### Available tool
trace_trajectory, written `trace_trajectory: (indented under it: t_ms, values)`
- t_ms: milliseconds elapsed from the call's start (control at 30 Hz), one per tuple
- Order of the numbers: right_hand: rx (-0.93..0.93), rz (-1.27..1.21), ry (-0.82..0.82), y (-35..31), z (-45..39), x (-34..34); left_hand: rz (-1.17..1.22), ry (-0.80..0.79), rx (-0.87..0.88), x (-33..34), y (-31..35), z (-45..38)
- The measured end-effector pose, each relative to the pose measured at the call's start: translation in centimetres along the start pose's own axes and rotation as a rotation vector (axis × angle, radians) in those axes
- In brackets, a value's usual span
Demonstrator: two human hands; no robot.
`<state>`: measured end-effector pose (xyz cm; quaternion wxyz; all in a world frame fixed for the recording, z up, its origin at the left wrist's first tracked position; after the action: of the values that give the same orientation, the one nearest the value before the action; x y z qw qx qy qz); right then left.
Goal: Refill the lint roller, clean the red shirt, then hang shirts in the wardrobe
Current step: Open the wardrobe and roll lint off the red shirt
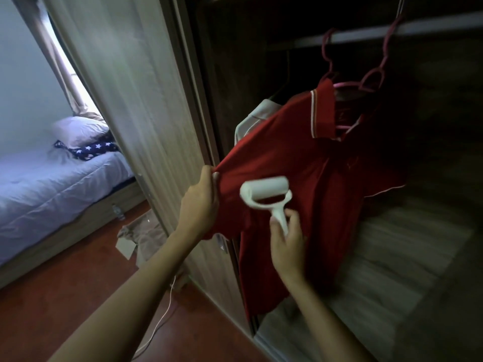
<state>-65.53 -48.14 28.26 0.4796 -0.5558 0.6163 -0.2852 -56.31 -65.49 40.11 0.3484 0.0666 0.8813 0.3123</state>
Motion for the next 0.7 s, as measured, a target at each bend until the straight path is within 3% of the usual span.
trace_trajectory:
  t_ms: [100,233,500,700]
  values:
    - [-0.016,-0.109,0.166,-2.3,-3.2,-2.8,-0.027,-0.002,-0.002,0.0,-0.2,-0.2]
    - [0.013,-0.083,0.179,0.0,-4.8,-2.1,-0.048,-0.019,0.019,0.4,-0.4,-0.1]
    - [0.172,0.206,-0.13,13.9,3.6,5.0,-0.046,0.002,0.072,-0.4,-0.4,-0.9]
    - [0.098,0.16,0.075,10.2,0.5,3.5,-0.046,0.02,0.078,-1.0,0.0,-1.7]
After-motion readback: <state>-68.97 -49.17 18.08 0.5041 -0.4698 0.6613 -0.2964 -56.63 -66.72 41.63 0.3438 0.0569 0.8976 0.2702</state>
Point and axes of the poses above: each hand's wrist, its own z-axis away from the middle knuckle, its own x-axis out of the palm, y = z × x, the point moved 9 cm from there along -z, towards the middle knuckle, and after that the axes turned 14 degrees about z, right-handed, at the moved point
